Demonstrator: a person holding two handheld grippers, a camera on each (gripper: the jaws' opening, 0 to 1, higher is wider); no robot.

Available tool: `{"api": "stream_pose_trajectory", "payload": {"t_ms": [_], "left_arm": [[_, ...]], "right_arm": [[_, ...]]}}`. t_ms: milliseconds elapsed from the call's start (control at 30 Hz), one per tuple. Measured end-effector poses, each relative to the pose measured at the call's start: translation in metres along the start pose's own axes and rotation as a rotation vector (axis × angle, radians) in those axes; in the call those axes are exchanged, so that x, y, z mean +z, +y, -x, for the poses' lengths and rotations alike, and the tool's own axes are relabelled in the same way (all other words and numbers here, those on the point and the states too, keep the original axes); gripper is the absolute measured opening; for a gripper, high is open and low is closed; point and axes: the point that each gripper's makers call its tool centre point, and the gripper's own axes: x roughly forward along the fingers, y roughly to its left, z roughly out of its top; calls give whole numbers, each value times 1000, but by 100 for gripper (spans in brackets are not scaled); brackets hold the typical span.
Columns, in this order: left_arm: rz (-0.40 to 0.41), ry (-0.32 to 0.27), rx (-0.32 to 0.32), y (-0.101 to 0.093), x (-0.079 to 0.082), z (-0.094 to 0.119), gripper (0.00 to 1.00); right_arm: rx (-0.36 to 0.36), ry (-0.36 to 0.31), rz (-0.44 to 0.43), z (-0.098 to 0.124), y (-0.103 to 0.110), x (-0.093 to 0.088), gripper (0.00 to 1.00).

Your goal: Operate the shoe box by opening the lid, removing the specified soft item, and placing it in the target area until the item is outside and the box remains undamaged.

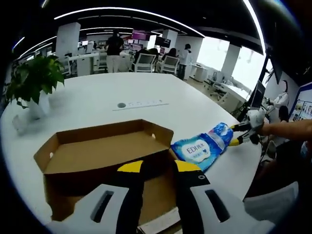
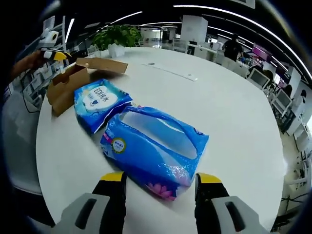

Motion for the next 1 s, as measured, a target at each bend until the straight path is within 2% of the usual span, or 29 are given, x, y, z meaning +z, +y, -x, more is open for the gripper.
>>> {"api": "stream_pose_trajectory", "payload": {"t_ms": [333,600,1000], "left_arm": [[7,7,43,27,-8,16,23],[7,14,62,41,-16,29,23],[-5,29,73,58,-27,50,24]], "right_arm": [[-54,-14,-37,-2,5,1,54],[-75,-11,-48,-1,4,1,54],[-96,-20,-33,17,10,12,58]]}}
